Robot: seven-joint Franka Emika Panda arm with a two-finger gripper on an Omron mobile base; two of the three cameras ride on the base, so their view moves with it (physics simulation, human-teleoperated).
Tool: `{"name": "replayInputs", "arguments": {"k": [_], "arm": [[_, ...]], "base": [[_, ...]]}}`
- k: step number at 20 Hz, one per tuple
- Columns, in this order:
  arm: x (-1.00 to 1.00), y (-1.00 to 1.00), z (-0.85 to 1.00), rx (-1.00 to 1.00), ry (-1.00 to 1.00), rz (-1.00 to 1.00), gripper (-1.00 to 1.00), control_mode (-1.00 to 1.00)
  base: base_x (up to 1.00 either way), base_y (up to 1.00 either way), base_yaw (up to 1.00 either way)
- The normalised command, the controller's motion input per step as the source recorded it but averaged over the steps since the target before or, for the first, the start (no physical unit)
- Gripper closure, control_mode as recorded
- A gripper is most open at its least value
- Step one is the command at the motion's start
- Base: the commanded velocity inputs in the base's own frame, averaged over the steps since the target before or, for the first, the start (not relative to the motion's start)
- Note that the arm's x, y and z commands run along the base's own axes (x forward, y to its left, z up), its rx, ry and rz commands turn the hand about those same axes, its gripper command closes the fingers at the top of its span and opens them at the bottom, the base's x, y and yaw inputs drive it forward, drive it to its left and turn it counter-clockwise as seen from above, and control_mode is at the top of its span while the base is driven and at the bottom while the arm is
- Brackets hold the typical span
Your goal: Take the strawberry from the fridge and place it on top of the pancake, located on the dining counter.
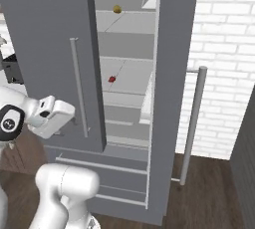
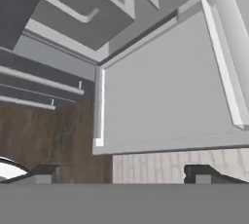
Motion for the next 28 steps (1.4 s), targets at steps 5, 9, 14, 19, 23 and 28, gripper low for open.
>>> {"name": "replayInputs", "arguments": {"k": [5, 9, 14, 19, 23, 28], "arm": [[0.53, 0.38, 0.01, 0.21, -0.31, 0.00, -1.00, -1.00], [0.72, 0.18, 0.20, 0.24, -0.05, 0.00, -1.00, -1.00], [0.68, 0.32, 0.28, 0.23, 0.00, 0.00, -1.00, -1.00], [0.55, 0.24, 0.27, 0.09, -0.01, 0.00, -1.00, -1.00], [0.45, 0.01, 0.11, 0.03, -0.09, 0.05, -1.00, -1.00], [0.56, 0.00, 0.01, 0.07, -0.03, 0.08, -1.00, -1.00]], "base": [[0.00, 0.00, 0.00], [0.00, 0.00, 0.00], [0.00, 0.00, 0.00], [0.00, 0.00, 0.00], [0.00, 0.00, 0.00], [0.00, 0.00, 0.00]]}}
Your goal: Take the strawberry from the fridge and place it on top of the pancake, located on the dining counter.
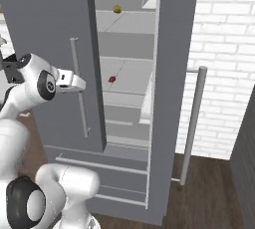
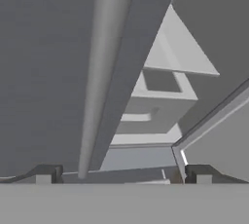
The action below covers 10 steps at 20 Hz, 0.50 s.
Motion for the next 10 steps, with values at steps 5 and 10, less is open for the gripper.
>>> {"name": "replayInputs", "arguments": {"k": [5, 10], "arm": [[0.60, 0.00, 0.00, 0.09, -0.01, 0.10, -1.00, -1.00], [0.50, 0.00, 0.00, 0.05, -0.04, 0.06, -1.00, -1.00]], "base": [[0.00, 0.00, 0.00], [0.00, 0.00, 0.00]]}}
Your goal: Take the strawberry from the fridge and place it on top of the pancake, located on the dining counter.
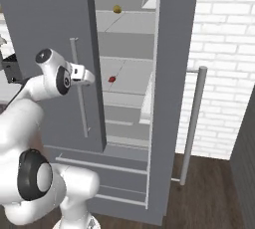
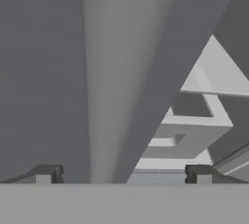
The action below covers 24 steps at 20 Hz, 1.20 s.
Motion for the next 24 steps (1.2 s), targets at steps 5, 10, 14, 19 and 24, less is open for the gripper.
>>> {"name": "replayInputs", "arguments": {"k": [5, 10, 14, 19, 24], "arm": [[0.47, 0.03, 0.00, 0.04, -0.07, 0.01, -1.00, -1.00], [0.34, 0.11, -0.06, 0.01, -0.13, 0.01, -1.00, -1.00], [0.48, 0.09, -0.06, 0.01, -0.10, 0.00, 1.00, -1.00], [0.63, 0.01, -0.02, 0.07, -0.04, 0.03, 1.00, -1.00], [0.21, 0.09, -0.01, 0.04, 0.05, 0.01, 1.00, -1.00]], "base": [[0.00, 0.00, 0.00], [0.00, 0.00, 0.00], [0.00, 0.00, 0.00], [0.00, 0.00, 0.00], [0.00, 0.00, 0.00]]}}
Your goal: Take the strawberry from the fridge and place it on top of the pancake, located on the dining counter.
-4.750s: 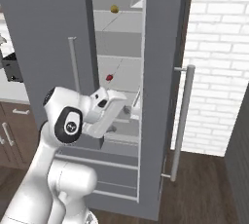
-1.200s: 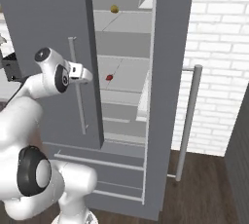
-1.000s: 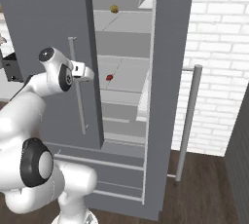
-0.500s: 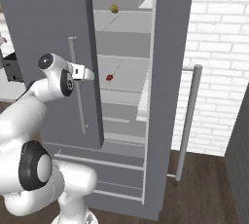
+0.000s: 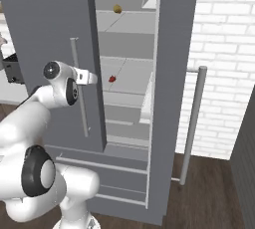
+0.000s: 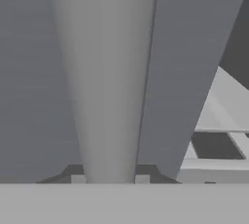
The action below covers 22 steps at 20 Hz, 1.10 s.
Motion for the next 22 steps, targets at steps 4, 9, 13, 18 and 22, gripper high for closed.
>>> {"name": "replayInputs", "arguments": {"k": [4, 9, 13, 18, 22], "arm": [[-0.83, 0.47, 0.00, 0.00, -0.01, 0.00, 1.00, -1.00], [-0.99, 0.65, 0.06, 0.00, -0.01, 0.00, 1.00, -1.00], [-0.83, 0.78, 0.11, 0.00, 0.01, 0.00, 1.00, -1.00], [-0.54, 0.68, 0.00, 0.00, 0.05, 0.03, -1.00, -1.00], [-0.52, 0.18, 0.00, 0.06, 0.01, 0.02, -1.00, -1.00]], "base": [[0.00, 0.00, 0.00], [0.00, 0.00, 0.00], [0.00, 0.00, 0.00], [0.00, 0.00, 0.00], [0.00, 0.00, 0.00]]}}
